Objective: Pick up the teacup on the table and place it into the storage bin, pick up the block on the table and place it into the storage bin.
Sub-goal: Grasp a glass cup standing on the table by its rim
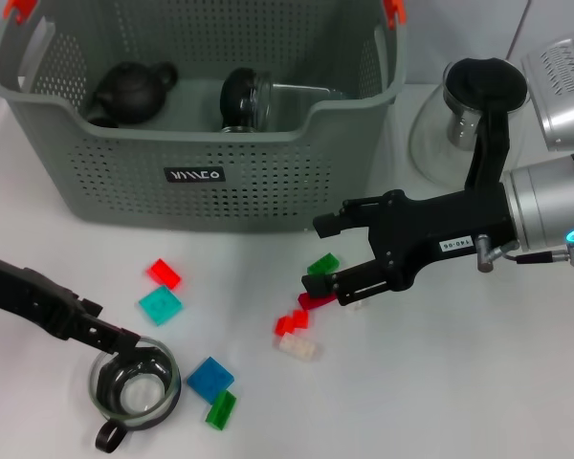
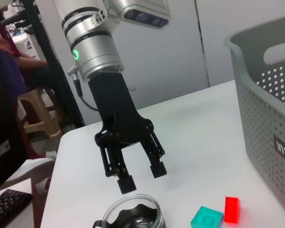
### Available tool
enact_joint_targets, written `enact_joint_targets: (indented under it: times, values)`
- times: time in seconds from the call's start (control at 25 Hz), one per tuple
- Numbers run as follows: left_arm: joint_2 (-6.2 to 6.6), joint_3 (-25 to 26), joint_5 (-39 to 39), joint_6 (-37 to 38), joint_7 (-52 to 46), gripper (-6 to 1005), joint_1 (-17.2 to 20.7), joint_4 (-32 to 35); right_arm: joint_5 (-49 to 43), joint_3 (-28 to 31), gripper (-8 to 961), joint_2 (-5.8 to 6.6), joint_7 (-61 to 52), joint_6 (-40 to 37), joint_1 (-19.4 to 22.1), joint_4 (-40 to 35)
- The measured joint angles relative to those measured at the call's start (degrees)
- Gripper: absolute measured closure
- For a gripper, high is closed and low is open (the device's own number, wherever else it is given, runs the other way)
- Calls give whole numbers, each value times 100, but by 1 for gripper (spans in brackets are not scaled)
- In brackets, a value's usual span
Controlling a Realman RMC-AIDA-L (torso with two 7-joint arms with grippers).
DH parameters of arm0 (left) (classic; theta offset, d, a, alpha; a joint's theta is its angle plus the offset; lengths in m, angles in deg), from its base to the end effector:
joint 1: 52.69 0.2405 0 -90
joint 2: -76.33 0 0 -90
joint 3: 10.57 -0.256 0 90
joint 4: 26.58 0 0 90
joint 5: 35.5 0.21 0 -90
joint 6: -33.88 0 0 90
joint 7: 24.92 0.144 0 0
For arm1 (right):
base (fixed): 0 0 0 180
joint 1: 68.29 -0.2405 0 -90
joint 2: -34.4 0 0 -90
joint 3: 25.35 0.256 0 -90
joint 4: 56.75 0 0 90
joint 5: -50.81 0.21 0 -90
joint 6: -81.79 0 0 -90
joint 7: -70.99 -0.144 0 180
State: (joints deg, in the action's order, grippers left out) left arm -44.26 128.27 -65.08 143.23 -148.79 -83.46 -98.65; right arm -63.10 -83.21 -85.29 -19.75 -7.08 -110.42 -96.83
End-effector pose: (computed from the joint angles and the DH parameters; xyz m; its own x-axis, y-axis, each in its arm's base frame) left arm -0.2634 0.3060 0.0661 0.6073 0.7930 -0.0485 0.7707 -0.6028 -0.2063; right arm 0.1717 0.3552 -0.0397 0.9071 -0.2782 -0.3158 -0.2712 -0.9602 0.0669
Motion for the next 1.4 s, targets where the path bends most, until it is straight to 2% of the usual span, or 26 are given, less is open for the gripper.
enact_joint_targets:
  times: [0.28, 0.4, 0.52, 0.64, 1.4]
  values:
    - [-53, -569, 103, 100, -552, 153, 68, -555, 0, -26, 41, -1, 3, 5, -56, 0]
    - [-144, -625, 283, 80, -625, 153, 78, -629, 0, -12, 41, -7, 19, 10, -67, 0]
    - [-301, -636, 530, -73, -633, 153, 80, -620, 0, 0, 41, -9, 65, 31, -67, 0]
    - [-368, -734, 615, -171, -639, 152, 81, -571, 0, 3, 41, -9, 83, 62, -67, 0]
    - [-359, -863, 743, -562, -805, 152, 83, -221, 0, 21, 42, -20, 249, 163, -35, 2]
